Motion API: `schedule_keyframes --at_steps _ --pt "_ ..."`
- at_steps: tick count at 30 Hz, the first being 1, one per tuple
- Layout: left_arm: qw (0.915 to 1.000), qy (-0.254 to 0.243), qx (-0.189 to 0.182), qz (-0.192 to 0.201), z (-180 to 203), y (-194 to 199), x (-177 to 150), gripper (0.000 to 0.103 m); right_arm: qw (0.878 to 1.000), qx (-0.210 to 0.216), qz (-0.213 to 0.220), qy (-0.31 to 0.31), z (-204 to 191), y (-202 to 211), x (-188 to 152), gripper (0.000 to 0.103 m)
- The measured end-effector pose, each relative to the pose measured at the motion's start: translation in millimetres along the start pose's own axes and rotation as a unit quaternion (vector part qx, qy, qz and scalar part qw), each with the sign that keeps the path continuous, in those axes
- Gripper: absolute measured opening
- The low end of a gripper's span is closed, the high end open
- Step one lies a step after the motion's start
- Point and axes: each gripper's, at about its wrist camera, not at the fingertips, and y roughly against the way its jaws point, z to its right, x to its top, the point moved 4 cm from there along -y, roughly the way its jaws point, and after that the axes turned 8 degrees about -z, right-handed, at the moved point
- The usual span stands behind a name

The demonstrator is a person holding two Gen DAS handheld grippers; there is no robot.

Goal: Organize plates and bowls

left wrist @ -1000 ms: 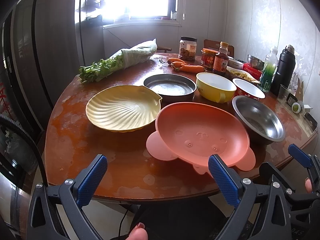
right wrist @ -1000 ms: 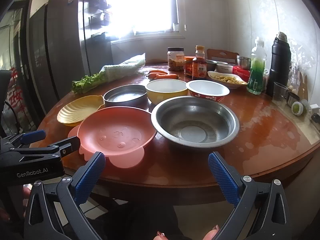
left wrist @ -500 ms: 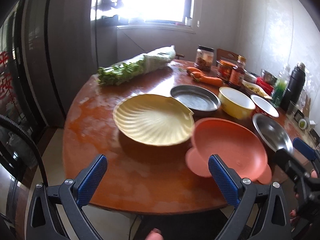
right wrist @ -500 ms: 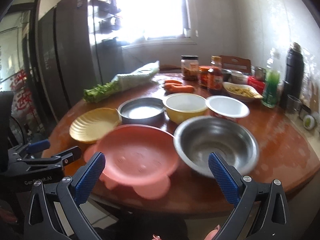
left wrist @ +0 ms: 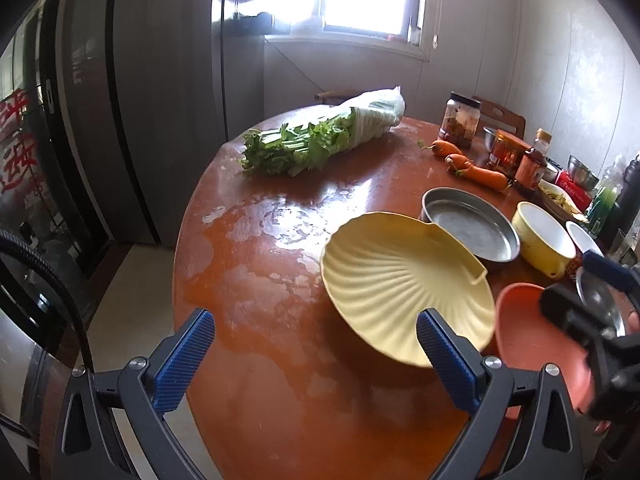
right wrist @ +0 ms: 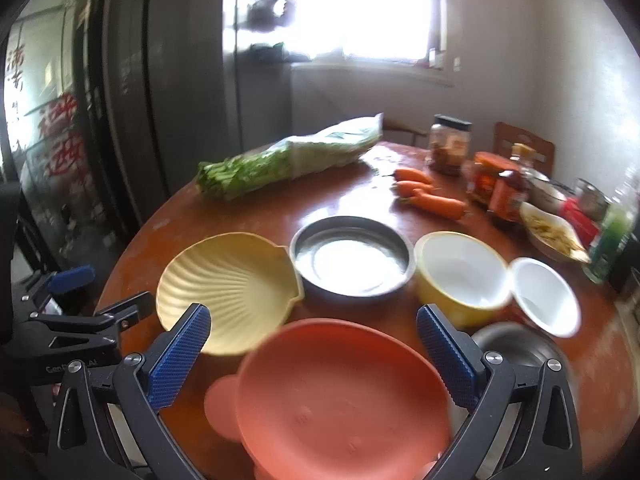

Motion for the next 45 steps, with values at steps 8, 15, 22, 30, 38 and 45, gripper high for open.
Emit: schedule_keyframes --at_steps 8,15,22,30,38,45 --pt "0.9996 -0.005 -0.007 -0.028 -5.0 -27.6 7.8 0.102 0.999 0.012 -0.040 0.002 -6.8 -38.0 8.1 0.096" --pt "0.9987 -0.011 -0.033 -0.037 -1.3 -37.2 11.7 0.101 0.996 0.025 -0.081 0.015 -10.0 -64.1 9.3 0.062" --pt "0.9975 -0.016 -0.042 -0.054 6.4 -49.7 15.7 0.086 0.995 0.022 -0.095 0.024 -11.6 -75.7 10.5 0.047" --pt "0.9954 -0.022 -0.064 -0.067 20.0 -59.3 14.5 0.059 0.994 0.035 -0.098 0.045 -21.4 -82.1 11.1 0.033" --pt "0.9963 -0.008 -0.067 -0.052 5.5 -46.9 16.4 0.047 0.994 0.047 -0.086 0.038 -25.2 -73.9 14.6 0.031" --pt "0.9988 -0.012 -0.044 -0.016 -19.5 -10.9 25.1 0.047 0.995 0.062 -0.049 0.055 -53.5 -46.8 27.0 0.032"
